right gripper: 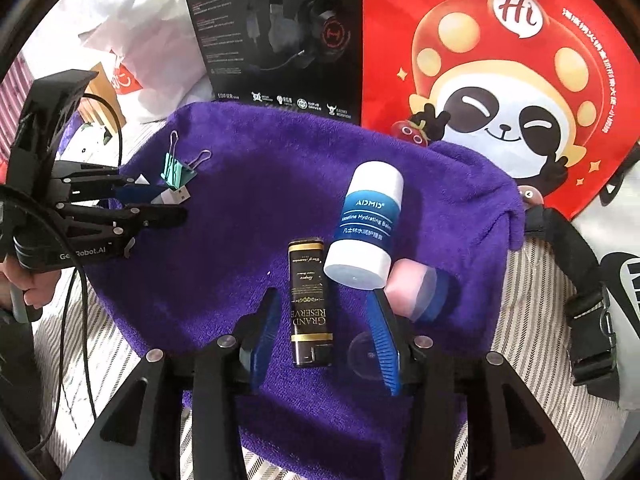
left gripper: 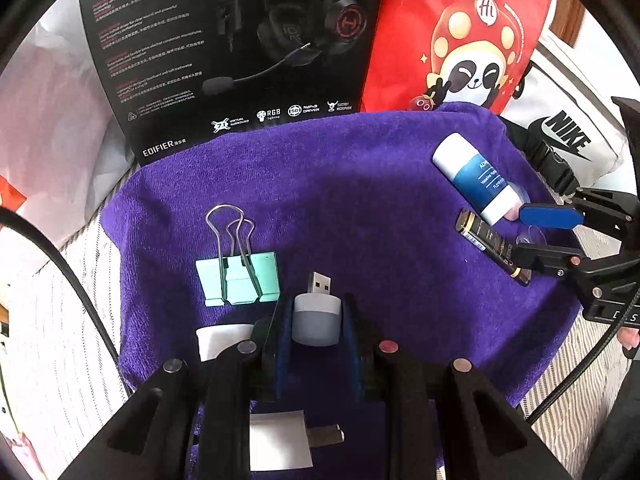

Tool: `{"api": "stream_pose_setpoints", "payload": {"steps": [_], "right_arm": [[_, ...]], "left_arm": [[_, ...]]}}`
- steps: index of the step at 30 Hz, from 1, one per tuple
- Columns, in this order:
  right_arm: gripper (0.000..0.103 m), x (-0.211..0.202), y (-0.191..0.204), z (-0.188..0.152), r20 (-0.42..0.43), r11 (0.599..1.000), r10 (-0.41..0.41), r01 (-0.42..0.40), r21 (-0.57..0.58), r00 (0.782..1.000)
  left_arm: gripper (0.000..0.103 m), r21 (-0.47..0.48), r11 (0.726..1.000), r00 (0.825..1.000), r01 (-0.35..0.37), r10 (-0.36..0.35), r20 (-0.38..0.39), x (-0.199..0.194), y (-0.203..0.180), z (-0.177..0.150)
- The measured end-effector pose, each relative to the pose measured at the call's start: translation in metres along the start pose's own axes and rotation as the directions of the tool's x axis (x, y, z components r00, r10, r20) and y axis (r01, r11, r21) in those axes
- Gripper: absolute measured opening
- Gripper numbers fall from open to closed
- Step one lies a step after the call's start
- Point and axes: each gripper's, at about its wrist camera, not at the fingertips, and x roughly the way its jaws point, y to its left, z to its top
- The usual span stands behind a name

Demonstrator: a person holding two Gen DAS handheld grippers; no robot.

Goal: Organize rigid objects
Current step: 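Open both grippers, releasing the USB light and black box on the towel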

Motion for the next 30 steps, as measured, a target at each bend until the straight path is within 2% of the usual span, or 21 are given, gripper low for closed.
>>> {"api": "stream_pose_setpoints", "payload": {"steps": [5, 9, 13, 15, 25, 30], "right_arm": [[0.045, -0.004, 0.001, -0.002, 0.003, 1.0, -0.007, 0.007, -0.01, 1.0], [0.045, -0.008, 0.0, -0.002, 0.009, 1.0, -0.009, 0.009, -0.009, 1.0], [0.05, -0.01, -0.001, -0.003, 0.012, 1.0, -0.014, 0.014, -0.014, 1.0], [0.05, -0.011, -0.003, -0.004, 0.013, 1.0, -0.015, 0.015, -0.013, 1.0], [0.05, -0.027, -0.008, -0.005, 0.03, 0.999, -0.032, 0.032, 0.007, 0.999], [0.05, -0.048, -0.008, -0.015, 0.059, 0.998, -0.047, 0.045, 0.039, 0.997]], "left_arm": [[0.024, 0.02, 1.0, 1.0, -0.011, 0.011, -0.007, 0.0, 0.0, -0.001], [0.035, 0.035, 0.999, 1.0, 0.001, 0.0, -0.02, 0.001, -0.004, -0.001], [0.044, 0.056, 0.998, 0.999, -0.019, 0.02, -0.029, 0.003, -0.01, -0.002], [0.045, 0.067, 0.997, 0.998, -0.047, 0.05, -0.037, 0.004, -0.014, -0.002], [0.046, 0.063, 0.993, 0.994, -0.1, 0.102, -0.035, -0.011, -0.018, -0.006], [0.046, 0.014, 0.997, 0.997, -0.071, 0.071, 0.002, -0.041, -0.015, -0.01]]}}
